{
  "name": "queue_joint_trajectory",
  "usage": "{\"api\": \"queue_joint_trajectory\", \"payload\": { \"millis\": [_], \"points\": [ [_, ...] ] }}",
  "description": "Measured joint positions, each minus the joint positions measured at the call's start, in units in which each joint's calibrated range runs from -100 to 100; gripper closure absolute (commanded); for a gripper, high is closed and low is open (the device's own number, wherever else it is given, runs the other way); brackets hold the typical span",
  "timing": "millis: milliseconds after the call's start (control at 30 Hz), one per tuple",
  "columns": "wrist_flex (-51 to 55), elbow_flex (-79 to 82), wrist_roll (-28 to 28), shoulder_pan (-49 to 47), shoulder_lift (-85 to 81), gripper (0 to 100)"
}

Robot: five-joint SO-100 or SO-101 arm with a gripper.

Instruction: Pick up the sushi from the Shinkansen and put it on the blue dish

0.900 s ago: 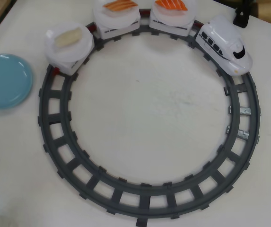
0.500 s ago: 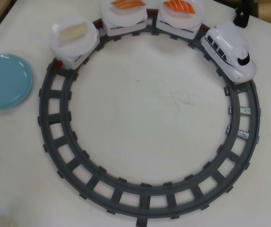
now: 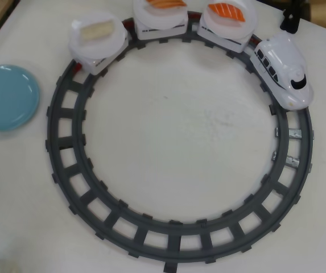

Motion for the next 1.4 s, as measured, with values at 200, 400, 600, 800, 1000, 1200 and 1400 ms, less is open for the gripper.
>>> {"api": "queue_joint_trajectory", "payload": {
  "millis": [200,400,600,800,1000,1200,1400],
  "points": [
    [0.0,0.0,0.0,0.0,0.0,82],
    [0.0,0.0,0.0,0.0,0.0,82],
    [0.0,0.0,0.0,0.0,0.0,82],
    [1.7,-0.1,0.0,5.3,0.0,82],
    [3.6,-0.2,0.0,6.7,0.0,82],
    [3.6,-0.2,0.0,6.9,0.0,82],
    [3.6,-3.2,0.0,7.4,4.6,82]
  ]
}}
